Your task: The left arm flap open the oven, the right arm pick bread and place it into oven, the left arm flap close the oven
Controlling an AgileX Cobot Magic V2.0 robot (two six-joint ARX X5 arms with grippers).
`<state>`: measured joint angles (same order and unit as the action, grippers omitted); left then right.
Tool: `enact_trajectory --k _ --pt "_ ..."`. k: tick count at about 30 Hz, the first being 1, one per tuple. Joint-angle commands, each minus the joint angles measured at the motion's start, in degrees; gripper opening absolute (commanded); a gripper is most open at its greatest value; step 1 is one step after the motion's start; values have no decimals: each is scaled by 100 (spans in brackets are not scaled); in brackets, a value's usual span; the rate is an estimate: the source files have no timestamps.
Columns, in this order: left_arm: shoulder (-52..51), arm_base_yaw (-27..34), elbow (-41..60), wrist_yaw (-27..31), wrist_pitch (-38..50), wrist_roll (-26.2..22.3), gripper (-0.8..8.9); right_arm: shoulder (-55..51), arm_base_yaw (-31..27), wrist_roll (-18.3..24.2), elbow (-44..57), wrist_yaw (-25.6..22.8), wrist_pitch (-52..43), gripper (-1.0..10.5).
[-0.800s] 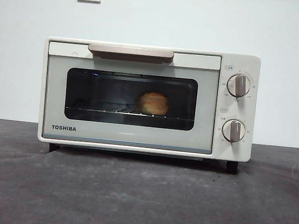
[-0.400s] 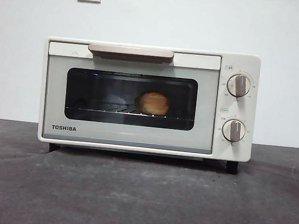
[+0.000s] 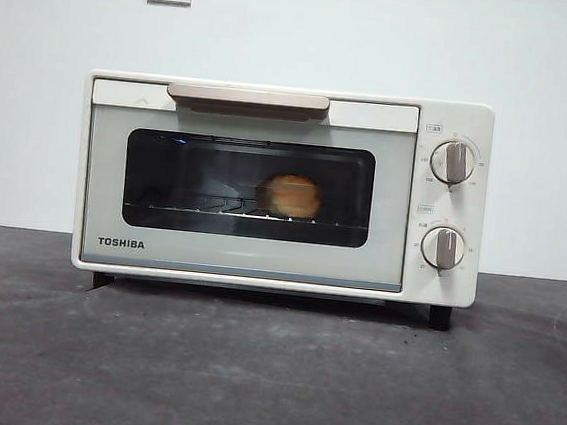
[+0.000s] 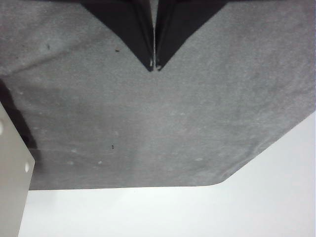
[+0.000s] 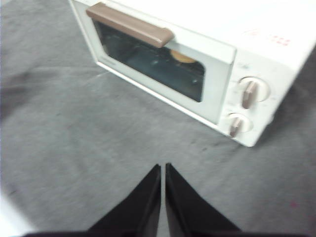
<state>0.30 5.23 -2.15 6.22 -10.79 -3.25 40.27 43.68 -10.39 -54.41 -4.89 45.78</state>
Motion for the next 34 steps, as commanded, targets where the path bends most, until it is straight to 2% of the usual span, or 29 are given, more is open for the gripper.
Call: enact_trajectory --k 1,5,9,13,17,20,25,34 --pt "-11 11 105 11 -31 57 11 -46 -234 109 -103 -592 -269 10" --pt "-11 11 105 11 -31 57 11 -302 -1036 105 111 -437 -962 10" --pt "-11 11 105 0 -31 59 11 -743 -2194 186 699 -39 -1843 10" --pt "-11 11 105 0 -28 57 11 -1196 -3176 413 1491 369 -2664 10" --pt "-11 11 105 0 -31 57 11 -1722 -3860 577 2450 809 -3567 10" --pt "-11 11 105 0 -31 57 11 -2144 -4111 688 3154 946 -4247 10" --pt "-11 11 105 0 -31 57 11 -2791 -4260 702 4068 935 -4859 10" --pt "-11 11 105 0 -31 57 11 -3591 -4273 699 4994 933 -4957 10"
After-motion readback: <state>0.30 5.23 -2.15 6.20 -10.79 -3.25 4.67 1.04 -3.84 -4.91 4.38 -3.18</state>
